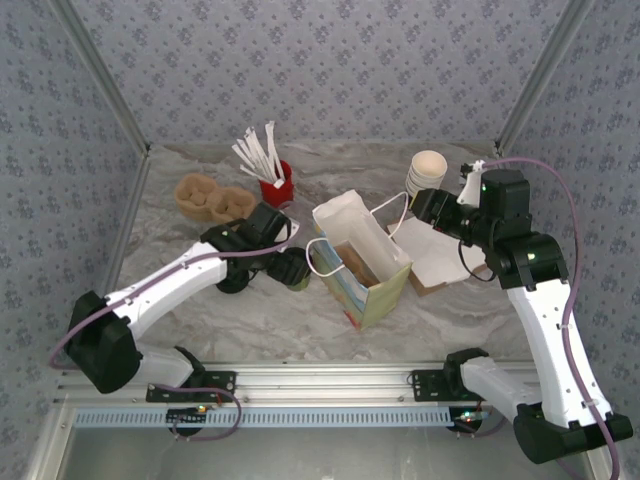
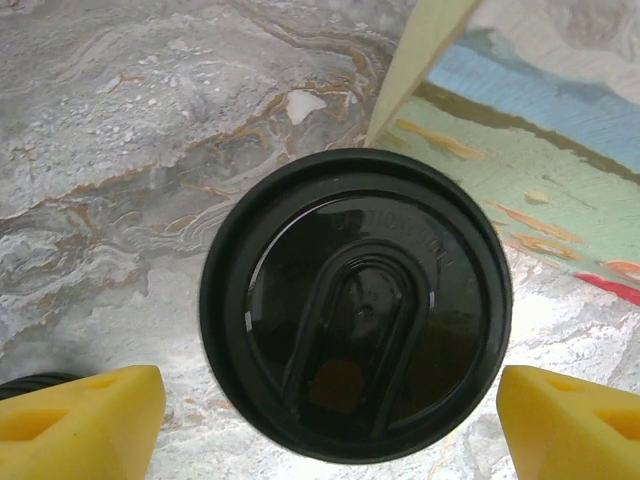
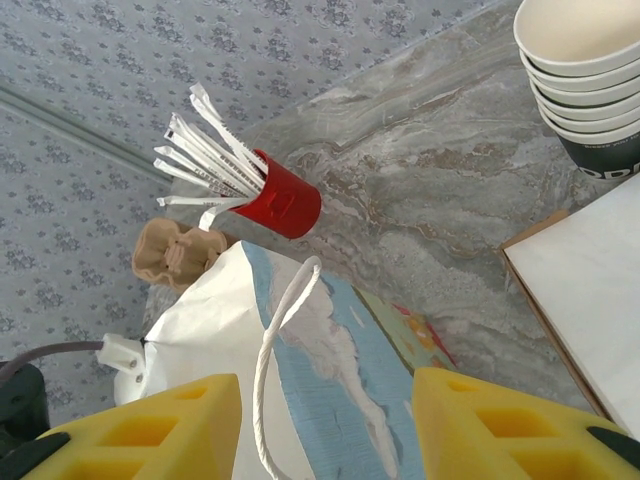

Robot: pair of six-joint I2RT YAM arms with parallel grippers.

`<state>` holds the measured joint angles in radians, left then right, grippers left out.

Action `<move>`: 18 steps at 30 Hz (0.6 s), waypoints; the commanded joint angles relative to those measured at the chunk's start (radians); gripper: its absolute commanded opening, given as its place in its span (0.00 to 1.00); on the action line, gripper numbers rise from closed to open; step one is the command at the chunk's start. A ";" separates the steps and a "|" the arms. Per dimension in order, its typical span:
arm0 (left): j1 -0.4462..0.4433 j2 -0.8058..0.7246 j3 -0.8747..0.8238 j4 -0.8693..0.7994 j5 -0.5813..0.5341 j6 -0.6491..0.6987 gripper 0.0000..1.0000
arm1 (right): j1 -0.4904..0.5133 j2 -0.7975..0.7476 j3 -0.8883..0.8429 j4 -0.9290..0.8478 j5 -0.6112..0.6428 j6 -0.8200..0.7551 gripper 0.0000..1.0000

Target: Pack the takeout coffee

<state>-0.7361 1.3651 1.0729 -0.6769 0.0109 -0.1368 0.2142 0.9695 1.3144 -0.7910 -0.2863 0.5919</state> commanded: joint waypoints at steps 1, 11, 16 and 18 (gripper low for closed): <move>-0.025 0.020 0.062 0.004 -0.012 0.034 0.86 | -0.007 -0.003 0.004 -0.016 -0.033 -0.018 0.51; -0.056 0.078 0.093 -0.033 -0.081 0.051 0.88 | -0.021 -0.001 -0.002 -0.015 -0.052 -0.017 0.51; -0.068 0.097 0.103 -0.045 -0.109 0.057 0.87 | -0.025 -0.001 -0.005 -0.015 -0.056 -0.017 0.51; -0.070 0.102 0.104 -0.048 -0.118 0.057 0.84 | -0.028 0.000 -0.005 -0.014 -0.057 -0.015 0.51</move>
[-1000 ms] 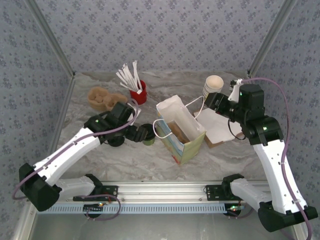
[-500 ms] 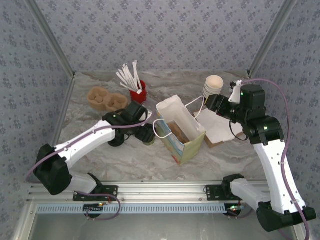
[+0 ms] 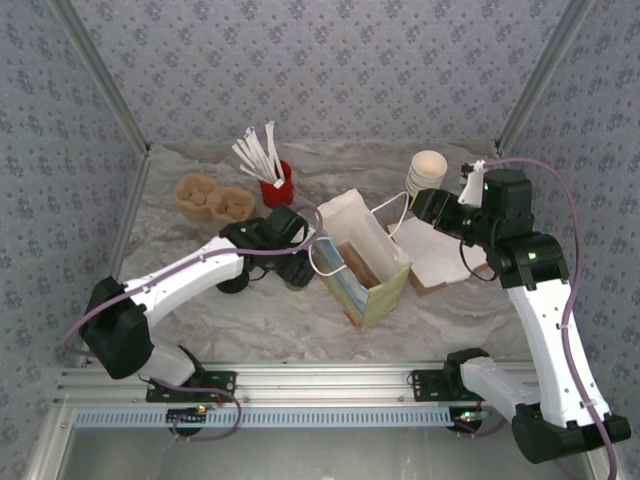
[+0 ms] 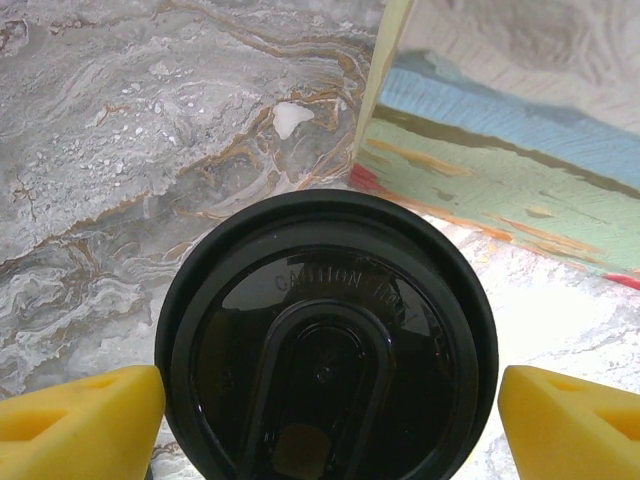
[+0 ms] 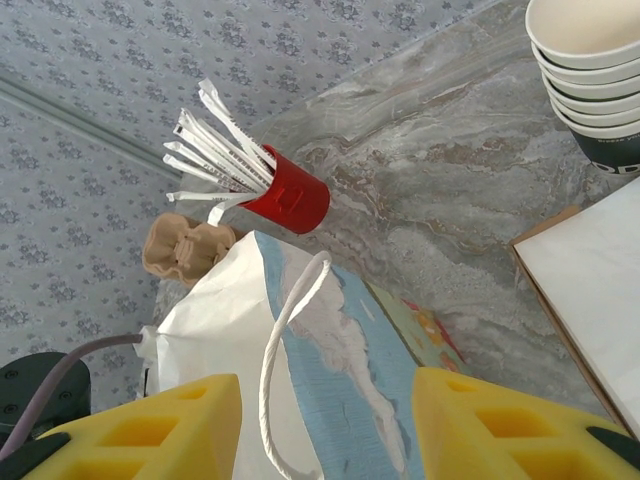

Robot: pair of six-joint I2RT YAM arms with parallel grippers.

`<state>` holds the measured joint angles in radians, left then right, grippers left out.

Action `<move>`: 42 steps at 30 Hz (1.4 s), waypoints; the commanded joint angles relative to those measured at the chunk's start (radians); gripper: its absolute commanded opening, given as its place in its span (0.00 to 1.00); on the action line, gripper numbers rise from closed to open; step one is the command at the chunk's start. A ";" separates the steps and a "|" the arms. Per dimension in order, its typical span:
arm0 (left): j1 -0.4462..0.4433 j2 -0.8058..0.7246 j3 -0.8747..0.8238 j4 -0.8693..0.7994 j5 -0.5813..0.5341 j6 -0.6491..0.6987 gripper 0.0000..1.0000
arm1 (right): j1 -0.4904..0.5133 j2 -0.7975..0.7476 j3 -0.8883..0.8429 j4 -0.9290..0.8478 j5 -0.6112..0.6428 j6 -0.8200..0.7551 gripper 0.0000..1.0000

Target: Pack the takeout coffee

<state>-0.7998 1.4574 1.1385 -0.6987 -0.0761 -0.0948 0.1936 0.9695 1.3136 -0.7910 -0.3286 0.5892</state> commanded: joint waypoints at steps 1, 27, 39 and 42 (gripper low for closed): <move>-0.008 0.013 0.037 -0.028 -0.032 0.016 0.82 | -0.008 -0.002 -0.005 -0.014 -0.017 -0.012 0.51; 0.002 -0.048 0.135 -0.173 -0.078 -0.035 0.66 | -0.015 0.009 -0.011 0.013 -0.040 -0.006 0.51; 0.006 -0.077 0.618 -0.573 -0.224 -0.089 0.65 | 0.007 0.009 -0.046 0.047 -0.055 -0.005 0.51; 0.004 -0.050 0.777 -0.656 -0.240 -0.095 0.62 | 0.021 0.013 -0.049 0.048 -0.049 -0.006 0.51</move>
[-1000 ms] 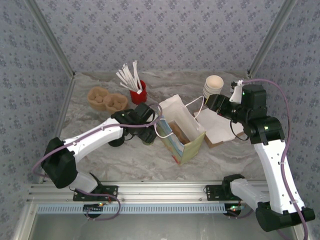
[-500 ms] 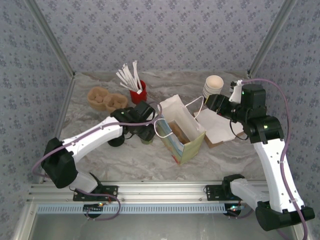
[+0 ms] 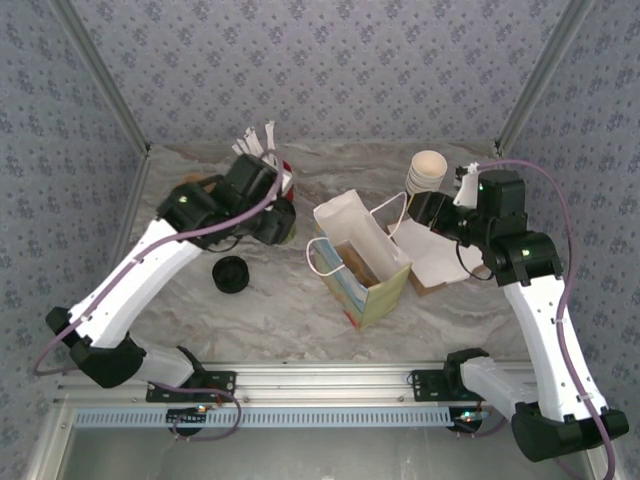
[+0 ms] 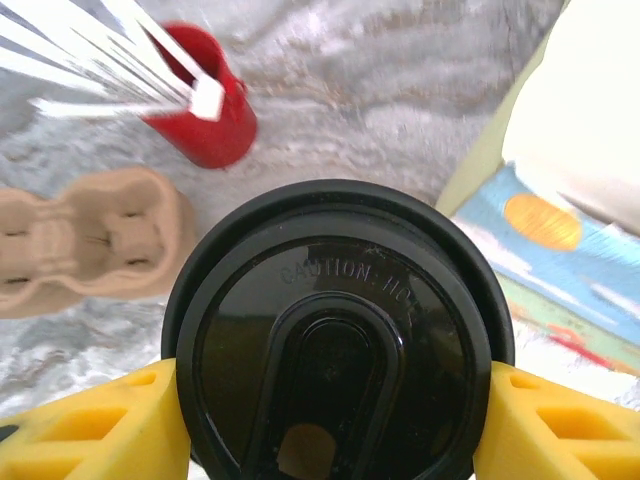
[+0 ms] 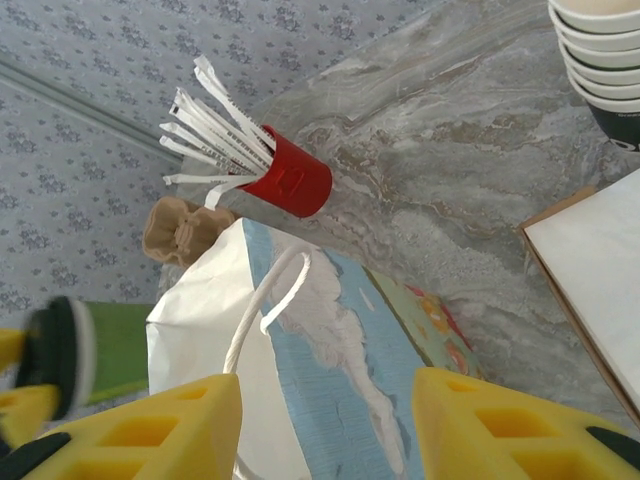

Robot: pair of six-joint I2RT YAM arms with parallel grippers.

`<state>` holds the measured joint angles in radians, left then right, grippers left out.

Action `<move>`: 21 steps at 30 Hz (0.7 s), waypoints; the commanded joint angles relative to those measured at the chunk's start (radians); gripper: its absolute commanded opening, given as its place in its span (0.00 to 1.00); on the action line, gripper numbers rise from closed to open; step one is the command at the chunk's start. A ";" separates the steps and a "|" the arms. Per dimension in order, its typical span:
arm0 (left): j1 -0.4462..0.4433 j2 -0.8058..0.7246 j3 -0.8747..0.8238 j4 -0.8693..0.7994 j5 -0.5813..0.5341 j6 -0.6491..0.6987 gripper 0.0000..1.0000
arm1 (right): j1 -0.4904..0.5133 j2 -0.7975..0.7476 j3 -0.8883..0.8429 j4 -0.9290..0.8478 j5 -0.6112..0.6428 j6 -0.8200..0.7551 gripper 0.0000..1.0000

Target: Pack the takeout coffee

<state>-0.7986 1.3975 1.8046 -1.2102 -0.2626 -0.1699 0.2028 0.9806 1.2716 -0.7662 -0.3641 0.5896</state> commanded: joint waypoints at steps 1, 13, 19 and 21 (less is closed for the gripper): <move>-0.004 0.020 0.155 -0.166 -0.054 -0.020 0.62 | 0.019 0.003 -0.009 0.026 -0.013 -0.005 0.51; -0.162 0.253 0.667 -0.343 -0.113 -0.010 0.62 | 0.128 0.045 -0.052 0.084 0.030 0.008 0.51; -0.203 0.449 1.054 -0.496 -0.116 0.008 0.62 | 0.143 0.046 -0.017 0.034 0.038 -0.070 0.62; -0.205 0.458 1.070 -0.497 -0.122 0.010 0.62 | 0.145 0.039 0.007 -0.012 0.044 -0.135 0.68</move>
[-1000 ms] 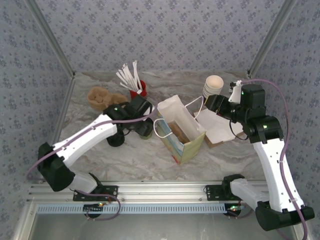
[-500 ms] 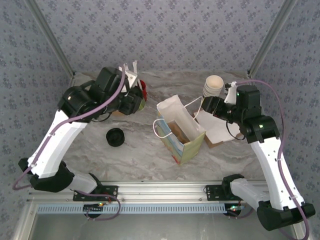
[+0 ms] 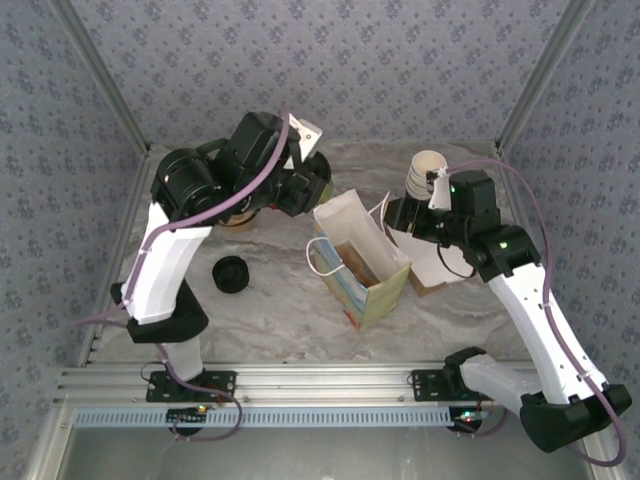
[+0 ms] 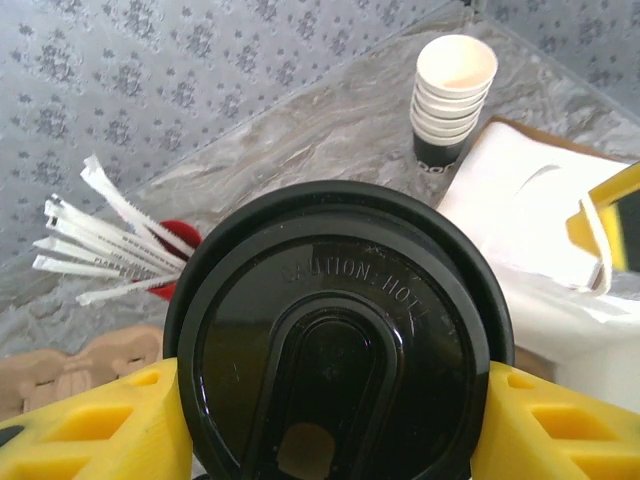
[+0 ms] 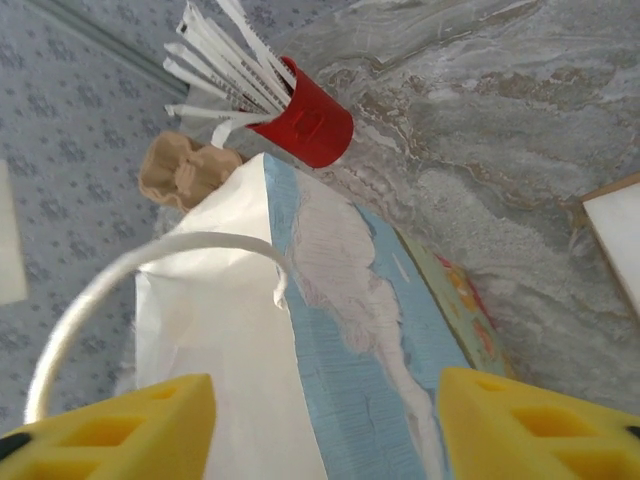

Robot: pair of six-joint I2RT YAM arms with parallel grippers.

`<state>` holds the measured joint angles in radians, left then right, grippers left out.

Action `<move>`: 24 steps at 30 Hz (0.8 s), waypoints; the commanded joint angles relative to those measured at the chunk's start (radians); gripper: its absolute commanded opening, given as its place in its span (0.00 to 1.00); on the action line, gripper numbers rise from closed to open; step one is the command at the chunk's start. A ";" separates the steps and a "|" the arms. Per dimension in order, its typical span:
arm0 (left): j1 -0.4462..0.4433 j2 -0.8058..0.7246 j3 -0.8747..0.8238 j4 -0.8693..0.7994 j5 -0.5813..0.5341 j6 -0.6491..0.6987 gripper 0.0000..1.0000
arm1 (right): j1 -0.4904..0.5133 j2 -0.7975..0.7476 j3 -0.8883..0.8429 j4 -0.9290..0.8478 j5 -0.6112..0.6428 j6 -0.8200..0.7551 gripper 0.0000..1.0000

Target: Pack the takeout coffee

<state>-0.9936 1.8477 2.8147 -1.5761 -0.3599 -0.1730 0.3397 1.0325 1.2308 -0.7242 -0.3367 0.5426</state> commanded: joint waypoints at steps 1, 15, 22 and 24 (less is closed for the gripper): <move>-0.010 0.008 0.063 -0.132 -0.029 0.014 0.62 | 0.010 -0.018 0.061 -0.083 0.021 -0.119 0.71; 0.010 -0.027 0.015 -0.134 -0.049 0.023 0.63 | 0.028 -0.124 0.144 -0.583 0.142 0.051 0.75; 0.077 -0.063 -0.069 -0.134 -0.027 0.019 0.64 | 0.114 -0.178 0.206 -0.698 0.136 0.261 0.67; 0.100 -0.075 -0.093 -0.129 -0.006 0.021 0.64 | 0.186 -0.206 0.169 -0.668 0.166 0.349 0.67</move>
<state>-0.9169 1.8187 2.7403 -1.6081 -0.3809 -0.1650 0.4622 0.8543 1.4200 -1.3449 -0.1967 0.7303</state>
